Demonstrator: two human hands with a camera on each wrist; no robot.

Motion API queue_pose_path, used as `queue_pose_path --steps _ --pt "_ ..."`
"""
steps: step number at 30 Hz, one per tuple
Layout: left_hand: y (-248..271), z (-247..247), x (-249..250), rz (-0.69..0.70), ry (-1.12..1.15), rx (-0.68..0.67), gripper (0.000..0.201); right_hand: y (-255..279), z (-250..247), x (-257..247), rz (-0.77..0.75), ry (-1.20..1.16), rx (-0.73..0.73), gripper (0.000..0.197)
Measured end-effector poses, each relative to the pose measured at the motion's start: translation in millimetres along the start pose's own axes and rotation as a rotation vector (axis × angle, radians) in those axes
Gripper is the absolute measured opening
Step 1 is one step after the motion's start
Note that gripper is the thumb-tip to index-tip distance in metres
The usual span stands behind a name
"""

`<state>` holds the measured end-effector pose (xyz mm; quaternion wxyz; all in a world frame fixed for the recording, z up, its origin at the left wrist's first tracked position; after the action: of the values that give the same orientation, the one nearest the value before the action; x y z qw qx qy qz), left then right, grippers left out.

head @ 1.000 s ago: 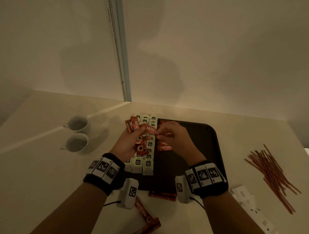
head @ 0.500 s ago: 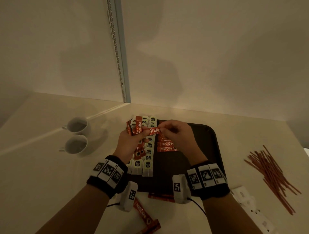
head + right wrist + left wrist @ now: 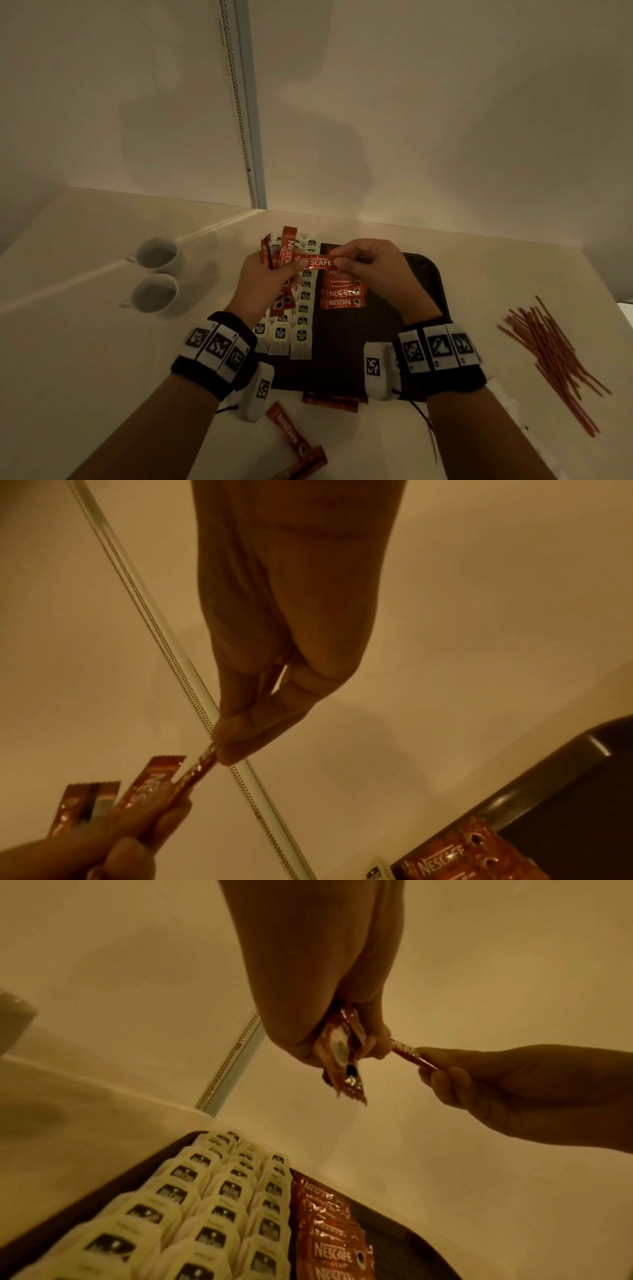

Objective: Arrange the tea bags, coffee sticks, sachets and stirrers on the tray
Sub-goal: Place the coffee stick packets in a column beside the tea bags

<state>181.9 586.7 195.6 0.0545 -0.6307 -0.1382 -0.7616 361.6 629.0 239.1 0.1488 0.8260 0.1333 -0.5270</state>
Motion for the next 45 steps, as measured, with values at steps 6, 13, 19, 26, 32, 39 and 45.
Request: queue_pose_path --steps 6,13,19,26,32,39,45 --pt "2 5 -3 -0.098 0.031 -0.149 0.016 0 1 7 -0.085 0.349 -0.091 0.017" --pt "4 -21 -21 -0.298 0.243 0.027 0.011 5 -11 105 0.212 0.543 -0.147 0.015" --pt "9 -23 -40 -0.477 0.427 0.030 0.005 14 8 155 0.305 0.589 -0.143 0.016" --pt "11 -20 -42 -0.516 0.434 0.025 0.007 -3 11 162 0.304 0.633 0.012 0.021" --pt "13 -22 -47 -0.536 0.428 0.019 0.006 -13 17 156 0.271 0.658 0.091 0.018" --pt "16 -17 -39 -0.538 0.505 -0.002 0.013 -13 18 157 0.261 0.682 0.161 0.019" --pt "16 -9 -38 -0.476 0.441 -0.023 0.023 -12 15 160 0.298 0.679 0.162 0.022"
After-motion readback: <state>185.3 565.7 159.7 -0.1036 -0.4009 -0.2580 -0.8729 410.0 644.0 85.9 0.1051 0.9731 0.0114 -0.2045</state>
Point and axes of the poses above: each hand's wrist, its own y-axis away from the middle knuckle, its own z-axis out of the palm, x = y × z, the point moved 8 cm from there along -y, towards the middle knuckle, and after that the axes turned 8 degrees about y, right-handed, at the moved point
